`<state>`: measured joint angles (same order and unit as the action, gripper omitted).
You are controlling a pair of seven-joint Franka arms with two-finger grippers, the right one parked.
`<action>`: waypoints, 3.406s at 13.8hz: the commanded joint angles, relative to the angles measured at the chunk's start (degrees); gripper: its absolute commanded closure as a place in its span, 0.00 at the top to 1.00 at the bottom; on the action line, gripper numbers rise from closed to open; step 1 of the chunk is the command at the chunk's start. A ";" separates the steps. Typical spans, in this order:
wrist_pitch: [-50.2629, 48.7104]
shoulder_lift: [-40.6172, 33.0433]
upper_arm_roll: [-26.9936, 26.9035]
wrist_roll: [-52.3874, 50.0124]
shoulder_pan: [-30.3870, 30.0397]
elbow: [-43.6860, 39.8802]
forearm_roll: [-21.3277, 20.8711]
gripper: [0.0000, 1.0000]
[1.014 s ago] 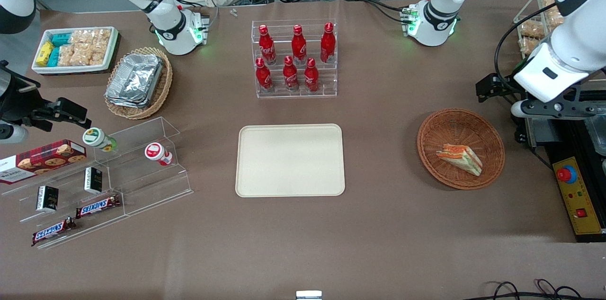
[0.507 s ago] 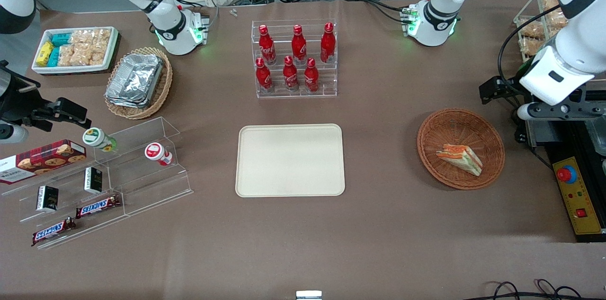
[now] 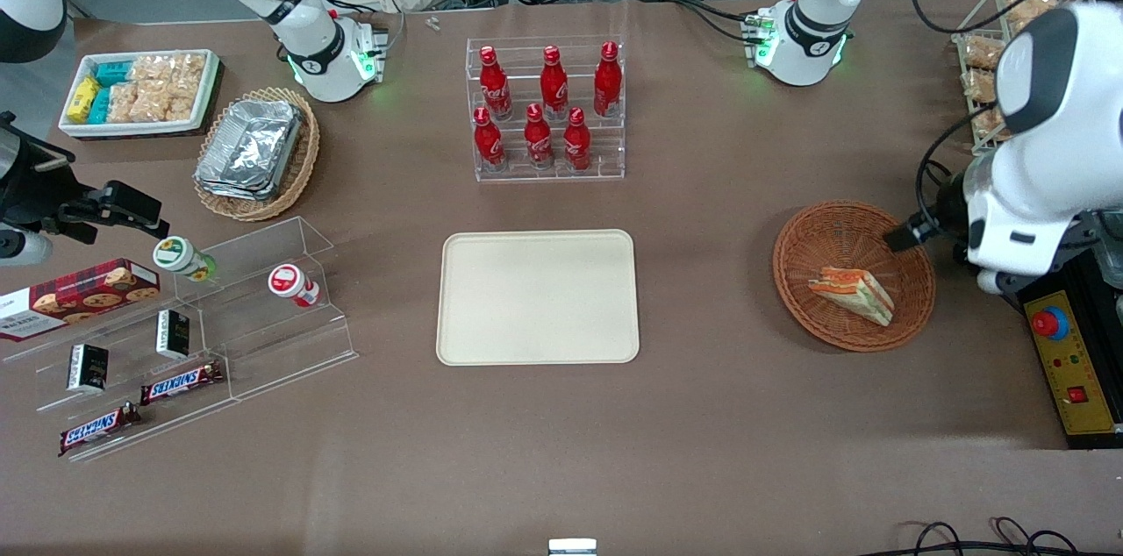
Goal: Place sandwich from basket to tray
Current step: 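Move the left gripper over the wicker basket toward the wrapped sandwich, then lower the left gripper and grasp the wrapped sandwich, then lift the sandwich and carry it with the left gripper over the cream tray, then lower the sandwich onto the tray and open the left gripper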
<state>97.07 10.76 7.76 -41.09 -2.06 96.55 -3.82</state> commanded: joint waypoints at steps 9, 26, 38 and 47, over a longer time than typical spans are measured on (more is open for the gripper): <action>25.61 12.61 -3.10 -20.15 -0.23 14.54 0.30 1.00; -5.04 2.51 7.33 -4.82 0.74 -3.20 6.89 0.00; 20.93 22.88 19.93 -6.10 19.46 -4.44 -11.03 0.00; 33.10 32.84 19.58 -14.10 20.51 -4.17 -21.06 1.00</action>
<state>129.03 42.73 27.59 -53.43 17.78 93.63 -23.30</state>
